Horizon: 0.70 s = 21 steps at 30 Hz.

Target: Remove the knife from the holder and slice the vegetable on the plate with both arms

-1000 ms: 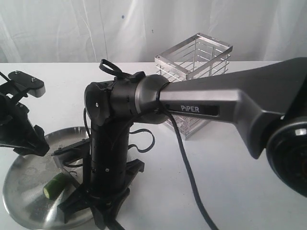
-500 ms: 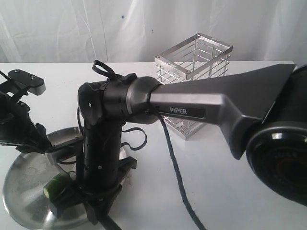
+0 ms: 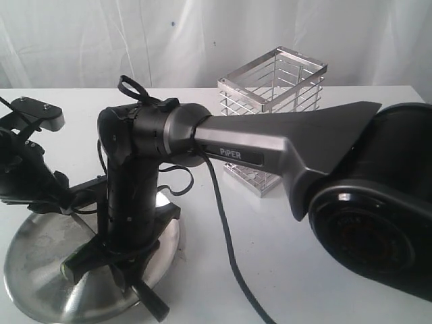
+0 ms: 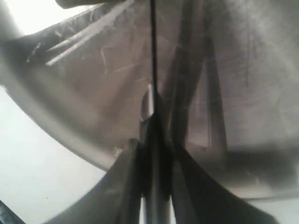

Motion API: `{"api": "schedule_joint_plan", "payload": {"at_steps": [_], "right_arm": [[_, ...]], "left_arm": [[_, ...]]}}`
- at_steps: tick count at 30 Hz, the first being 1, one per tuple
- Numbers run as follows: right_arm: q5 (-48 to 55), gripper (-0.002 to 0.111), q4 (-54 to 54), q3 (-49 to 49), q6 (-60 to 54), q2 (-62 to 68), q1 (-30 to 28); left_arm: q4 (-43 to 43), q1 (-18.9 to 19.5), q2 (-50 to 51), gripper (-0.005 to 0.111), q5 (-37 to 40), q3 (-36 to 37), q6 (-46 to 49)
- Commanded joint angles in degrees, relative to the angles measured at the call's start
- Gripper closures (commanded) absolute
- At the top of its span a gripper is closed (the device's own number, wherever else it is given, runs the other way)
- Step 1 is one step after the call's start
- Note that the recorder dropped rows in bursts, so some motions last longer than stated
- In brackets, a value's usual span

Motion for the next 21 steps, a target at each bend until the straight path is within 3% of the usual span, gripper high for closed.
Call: {"api": "schedule_joint_plan", "payload": {"at_steps": [1,14,21], "right_arm": [[0.2,0.106,0.6,-0.6,0.2,-0.2,-0.5],[0.2,0.106,1.4,-0.6,0.2,-0.2,-0.4],[0.2,0.106,1.2,-0.6,0.2,-1.3,-0.4]], "left_arm": [[-1.2,-0.1,0.0,0.047,0.6,0.0,-0.2],[-2.2,-0.1,9.9,0.048,0.6,0.0,0.2],[-2.2,-0.1,7.5,0.048,-0.2,-0.1,0.2]]}}
